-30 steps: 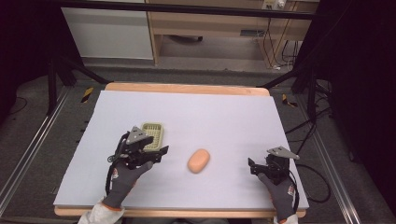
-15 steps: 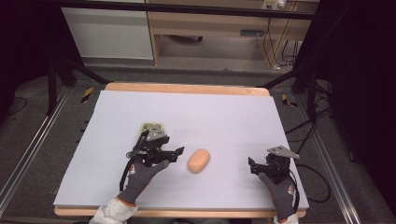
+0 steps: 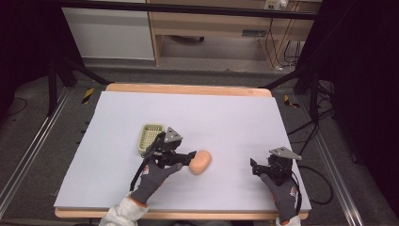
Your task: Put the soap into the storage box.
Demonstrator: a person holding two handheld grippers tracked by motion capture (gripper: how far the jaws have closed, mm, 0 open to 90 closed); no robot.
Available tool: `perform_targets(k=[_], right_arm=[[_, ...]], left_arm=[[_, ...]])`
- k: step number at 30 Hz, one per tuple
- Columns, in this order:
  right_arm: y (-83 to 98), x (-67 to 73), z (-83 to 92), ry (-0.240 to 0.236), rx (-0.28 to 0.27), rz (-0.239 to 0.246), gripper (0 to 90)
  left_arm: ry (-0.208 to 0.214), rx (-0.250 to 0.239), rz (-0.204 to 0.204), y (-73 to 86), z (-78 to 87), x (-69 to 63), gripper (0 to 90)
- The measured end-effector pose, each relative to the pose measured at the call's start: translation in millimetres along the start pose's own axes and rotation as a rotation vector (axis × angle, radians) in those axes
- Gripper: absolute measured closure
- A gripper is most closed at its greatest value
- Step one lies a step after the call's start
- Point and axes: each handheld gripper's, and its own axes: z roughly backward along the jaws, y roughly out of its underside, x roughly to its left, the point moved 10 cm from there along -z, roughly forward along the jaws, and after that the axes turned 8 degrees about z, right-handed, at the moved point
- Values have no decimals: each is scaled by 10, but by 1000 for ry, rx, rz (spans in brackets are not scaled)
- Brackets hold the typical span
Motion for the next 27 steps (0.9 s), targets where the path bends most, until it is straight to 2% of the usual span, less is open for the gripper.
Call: perform_targets(k=[15,18,27], right_arm=[[5,11,-6,-2,2,-4,73],[6,11,-9,0,4,0,73],[9,21,-5,-1,6,7,73]], left_arm=[[9,44,-23,85,-190,-121,273],[1,64,-39,119,-244,-141,273],[0,93,-48,169,-357,-203,271]])
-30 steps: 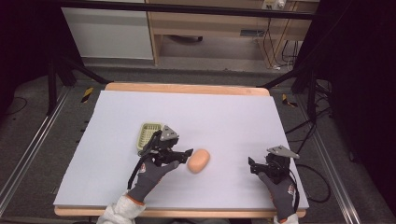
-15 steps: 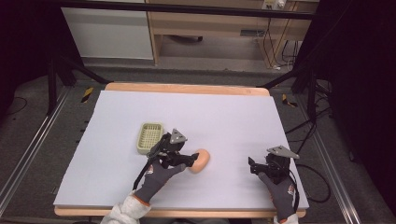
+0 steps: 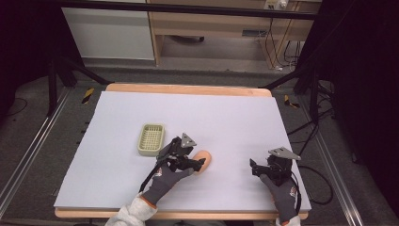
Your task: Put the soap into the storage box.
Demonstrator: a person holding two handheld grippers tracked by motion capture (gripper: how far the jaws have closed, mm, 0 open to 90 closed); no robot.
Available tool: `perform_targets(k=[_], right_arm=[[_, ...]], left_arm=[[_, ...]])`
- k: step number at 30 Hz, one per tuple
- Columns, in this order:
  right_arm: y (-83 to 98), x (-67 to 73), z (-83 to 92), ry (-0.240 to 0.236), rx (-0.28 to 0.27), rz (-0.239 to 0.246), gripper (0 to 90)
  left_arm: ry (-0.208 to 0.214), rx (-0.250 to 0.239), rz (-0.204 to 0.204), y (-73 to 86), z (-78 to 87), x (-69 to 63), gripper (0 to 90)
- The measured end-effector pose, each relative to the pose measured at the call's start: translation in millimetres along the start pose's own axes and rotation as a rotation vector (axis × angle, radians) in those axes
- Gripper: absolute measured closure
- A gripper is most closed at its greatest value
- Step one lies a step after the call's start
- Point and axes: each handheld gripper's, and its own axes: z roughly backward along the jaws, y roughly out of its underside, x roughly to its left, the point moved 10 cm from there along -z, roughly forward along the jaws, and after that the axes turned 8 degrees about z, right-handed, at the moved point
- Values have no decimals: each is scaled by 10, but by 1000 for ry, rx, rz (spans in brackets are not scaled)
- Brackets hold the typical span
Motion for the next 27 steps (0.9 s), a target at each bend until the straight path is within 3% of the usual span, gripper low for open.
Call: perform_targets(k=[13,27], right_arm=[[-3,1,2,-2,-3,-4,72],[7,3,-8,-1,6,-6,72]], left_arm=[[-26,62,-38,131,-175,-40,256],[-29,82,-26,193,-297,-76,259]])
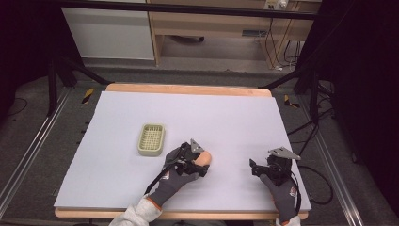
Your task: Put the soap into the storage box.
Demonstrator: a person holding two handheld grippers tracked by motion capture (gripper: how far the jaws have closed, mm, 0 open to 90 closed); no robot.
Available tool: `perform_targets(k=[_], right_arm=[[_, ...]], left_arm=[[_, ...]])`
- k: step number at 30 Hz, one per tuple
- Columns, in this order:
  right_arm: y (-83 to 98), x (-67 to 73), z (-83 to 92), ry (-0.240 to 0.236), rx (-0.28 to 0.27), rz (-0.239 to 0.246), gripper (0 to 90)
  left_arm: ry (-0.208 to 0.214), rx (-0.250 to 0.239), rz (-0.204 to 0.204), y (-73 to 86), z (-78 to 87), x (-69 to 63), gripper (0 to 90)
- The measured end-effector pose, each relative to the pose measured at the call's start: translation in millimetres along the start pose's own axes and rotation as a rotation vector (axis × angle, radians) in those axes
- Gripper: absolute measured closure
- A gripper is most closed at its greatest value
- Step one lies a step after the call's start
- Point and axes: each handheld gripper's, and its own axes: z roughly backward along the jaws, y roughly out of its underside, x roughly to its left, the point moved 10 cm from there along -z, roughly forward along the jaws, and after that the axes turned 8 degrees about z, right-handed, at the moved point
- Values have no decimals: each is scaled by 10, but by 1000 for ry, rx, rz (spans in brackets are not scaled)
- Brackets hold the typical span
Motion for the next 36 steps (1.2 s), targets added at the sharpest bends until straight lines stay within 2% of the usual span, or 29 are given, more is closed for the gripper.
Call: perform_targets(k=[4,12,15,25,33,36], right_arm=[[3,6,-2,-3,2,-1,72],[0,-4,1,-5,-3,-4,71],[3,-6,-5,-5,0,0,70],[12,-7,-16,-6,4,-6,70],[23,-7,-20,-13,8,-12,69],[22,-3,-15,-15,7,-14,69]], left_arm=[[-9,14,-3,18,-33,3,271],[-10,25,19,27,-59,9,289],[-22,32,4,36,-74,1,287],[-46,28,11,38,-73,1,304],[-33,30,15,32,-59,8,309],[-31,13,19,4,-19,9,311]])
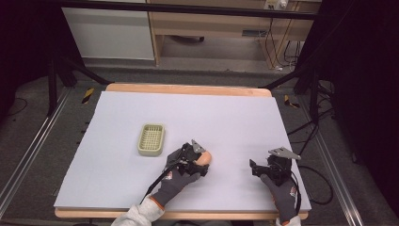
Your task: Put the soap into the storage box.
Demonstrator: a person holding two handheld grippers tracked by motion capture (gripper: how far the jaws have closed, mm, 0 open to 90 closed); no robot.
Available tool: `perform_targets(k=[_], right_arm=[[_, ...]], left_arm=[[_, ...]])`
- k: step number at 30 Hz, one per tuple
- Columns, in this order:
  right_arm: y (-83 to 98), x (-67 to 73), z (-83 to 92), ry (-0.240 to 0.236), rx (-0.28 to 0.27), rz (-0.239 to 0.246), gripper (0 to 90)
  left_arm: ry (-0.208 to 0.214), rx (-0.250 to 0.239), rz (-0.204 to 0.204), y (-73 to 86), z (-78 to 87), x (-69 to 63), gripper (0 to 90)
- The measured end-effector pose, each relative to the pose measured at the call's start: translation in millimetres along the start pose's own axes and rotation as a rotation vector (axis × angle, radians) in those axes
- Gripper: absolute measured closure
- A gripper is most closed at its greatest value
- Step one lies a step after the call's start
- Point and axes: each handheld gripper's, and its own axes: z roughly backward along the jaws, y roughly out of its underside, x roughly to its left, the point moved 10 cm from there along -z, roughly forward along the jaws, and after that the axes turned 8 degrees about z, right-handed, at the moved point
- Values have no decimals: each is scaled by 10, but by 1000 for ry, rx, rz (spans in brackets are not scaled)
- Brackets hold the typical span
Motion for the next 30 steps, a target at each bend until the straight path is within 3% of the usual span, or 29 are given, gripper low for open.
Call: perform_targets(k=[13,22,30], right_arm=[[-6,-9,11,3,-3,-3,68],[-10,-16,15,7,-7,-2,68],[-15,-2,13,6,-7,4,67]], left_arm=[[33,-45,7,-49,303,52,313],[21,-98,37,-64,574,250,314],[3,-116,59,-32,697,399,316]])
